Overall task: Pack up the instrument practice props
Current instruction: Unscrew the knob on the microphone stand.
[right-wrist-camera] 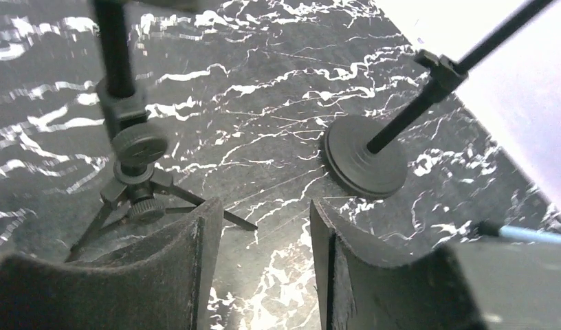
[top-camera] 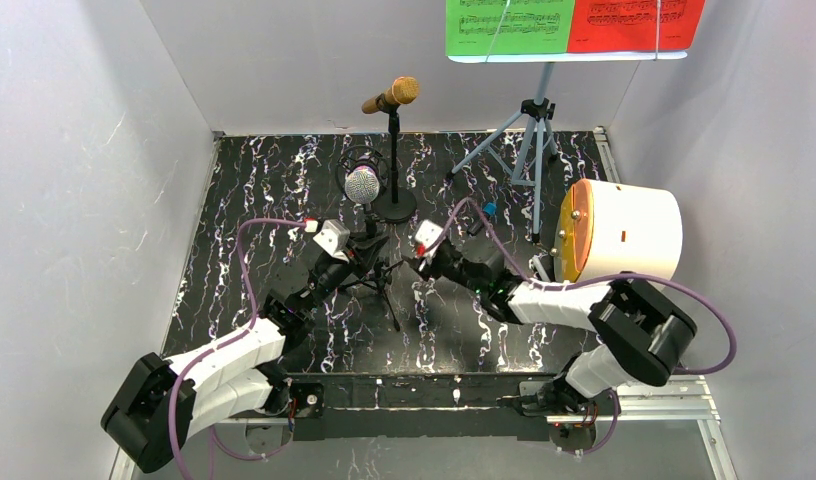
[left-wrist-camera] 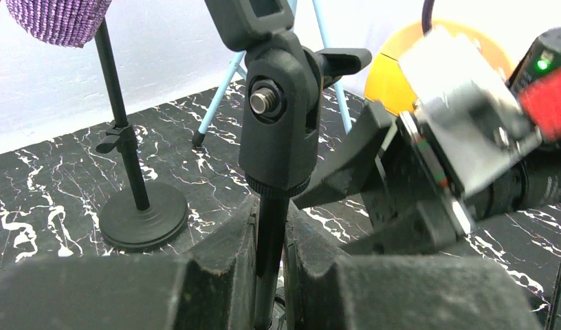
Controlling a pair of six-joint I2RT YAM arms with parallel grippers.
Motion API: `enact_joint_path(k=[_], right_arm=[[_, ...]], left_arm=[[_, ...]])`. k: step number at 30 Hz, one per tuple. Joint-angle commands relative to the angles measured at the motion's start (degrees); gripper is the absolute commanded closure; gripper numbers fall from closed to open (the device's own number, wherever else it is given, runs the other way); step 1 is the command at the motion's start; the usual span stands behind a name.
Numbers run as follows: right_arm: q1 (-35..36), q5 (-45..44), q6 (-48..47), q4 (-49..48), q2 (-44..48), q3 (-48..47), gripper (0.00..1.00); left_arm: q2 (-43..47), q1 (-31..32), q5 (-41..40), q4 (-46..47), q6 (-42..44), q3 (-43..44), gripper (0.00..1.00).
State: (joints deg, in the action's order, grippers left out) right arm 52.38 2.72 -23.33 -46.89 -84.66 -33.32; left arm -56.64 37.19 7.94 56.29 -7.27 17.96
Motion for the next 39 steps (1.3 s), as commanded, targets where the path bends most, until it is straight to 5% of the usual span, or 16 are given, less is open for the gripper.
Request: enact_joint_path(k=[1,7,21,31,39], right_arm=[[-4.4,9.0,26.3,0.9,3.0,-1.9,0.42],[-8.7,22.5,45.1,-1.7,0.8,-4.1,0.35],[-13.1,36.7,65.7,-19.9,-12.2,-7.6,0.37],[-15.0,44.4,76.4,-32.2,-19.3,-10.0,0.43],[-15.0,46.8,79.1,-32.3,-22.3,-11.9,0.46]], left_arm=[[-0.5,0.4,1.7,-4.3,-3.3,-1.2,1.0],[-0.1,0.4,1.6,-4.3,-3.2,-1.3,1.0],[0.3,0.4,1.8,-4.3,-3.0,-1.4,1.0],[-0.1,0.4,1.8,-4.3,-2.9,-1.3,1.0],[0.0,0.4,2.0,-4.3,-2.9,-1.3,1.0]])
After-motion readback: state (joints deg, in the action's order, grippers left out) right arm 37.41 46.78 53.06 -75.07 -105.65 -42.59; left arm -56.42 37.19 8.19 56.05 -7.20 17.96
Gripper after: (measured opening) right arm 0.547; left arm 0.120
